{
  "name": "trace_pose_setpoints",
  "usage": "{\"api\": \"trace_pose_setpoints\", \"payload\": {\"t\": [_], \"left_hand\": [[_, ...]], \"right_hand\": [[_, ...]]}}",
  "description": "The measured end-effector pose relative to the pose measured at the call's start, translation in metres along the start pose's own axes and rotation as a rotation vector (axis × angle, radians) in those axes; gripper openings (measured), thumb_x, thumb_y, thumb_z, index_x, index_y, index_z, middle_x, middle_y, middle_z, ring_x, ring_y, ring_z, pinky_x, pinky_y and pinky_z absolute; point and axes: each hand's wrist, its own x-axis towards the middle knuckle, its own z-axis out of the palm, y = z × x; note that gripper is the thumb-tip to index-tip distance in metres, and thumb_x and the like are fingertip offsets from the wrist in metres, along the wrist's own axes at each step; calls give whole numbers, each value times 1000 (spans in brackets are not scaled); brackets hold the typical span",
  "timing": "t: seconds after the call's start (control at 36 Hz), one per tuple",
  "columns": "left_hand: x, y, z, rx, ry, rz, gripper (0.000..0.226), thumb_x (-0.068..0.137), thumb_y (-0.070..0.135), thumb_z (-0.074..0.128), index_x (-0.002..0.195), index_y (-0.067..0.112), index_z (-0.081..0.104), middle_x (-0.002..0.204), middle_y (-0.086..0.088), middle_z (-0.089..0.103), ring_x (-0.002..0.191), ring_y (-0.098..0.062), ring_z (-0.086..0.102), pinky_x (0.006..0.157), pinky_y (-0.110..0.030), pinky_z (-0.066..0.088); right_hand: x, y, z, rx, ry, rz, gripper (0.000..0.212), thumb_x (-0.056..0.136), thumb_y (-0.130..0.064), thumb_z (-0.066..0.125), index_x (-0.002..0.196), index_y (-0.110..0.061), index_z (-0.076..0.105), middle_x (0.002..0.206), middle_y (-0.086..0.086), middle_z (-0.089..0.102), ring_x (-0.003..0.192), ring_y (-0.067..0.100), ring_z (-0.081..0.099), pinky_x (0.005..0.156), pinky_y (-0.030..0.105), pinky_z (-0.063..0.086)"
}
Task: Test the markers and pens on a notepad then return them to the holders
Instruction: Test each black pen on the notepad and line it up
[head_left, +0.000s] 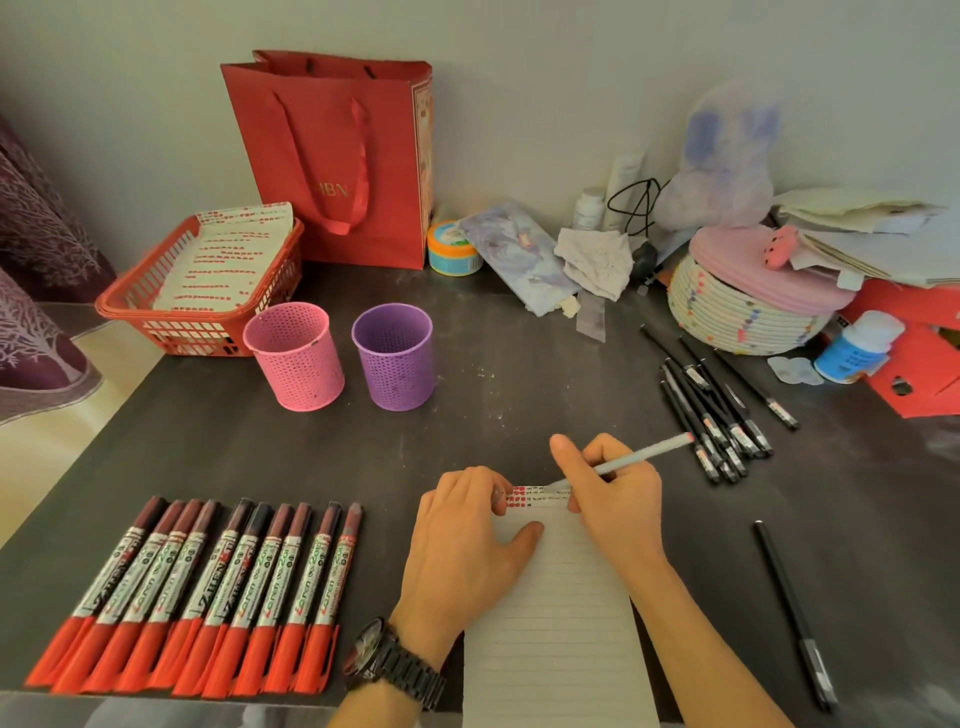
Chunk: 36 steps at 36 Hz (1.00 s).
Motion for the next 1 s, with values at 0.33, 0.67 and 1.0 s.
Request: {"api": "trace_pose_setpoints", "payload": {"t": [0.33, 0.67, 1.0], "left_hand": [[-12, 10, -20, -307, 84, 80, 34, 99, 42, 24, 95, 31, 55, 98, 22, 55, 104, -7, 51, 88, -24, 36], [-9, 9, -15, -258, 69, 88, 28, 94, 56, 41, 117, 50, 57, 105, 31, 57, 93, 5, 56, 72, -8, 42], [-10, 7, -14, -424, 25, 10, 30, 88, 36, 69, 111, 50, 58, 102, 32, 67, 90, 4, 63, 71, -3, 41]], "right_hand": [[-24, -10, -40, 568, -29, 261, 38, 95, -40, 55, 82, -8, 69, 65, 13, 59, 48, 18, 49, 43, 26, 39], [-39, -6, -48, 644, -42, 282, 27, 98, -6, 49, 80, -18, 66, 74, 23, 69, 49, 21, 53, 44, 27, 44], [-42, -2, -51, 633, -117, 179, 12, 84, -8, 63, 88, -8, 74, 73, 22, 67, 54, 19, 54, 49, 25, 45]]}}
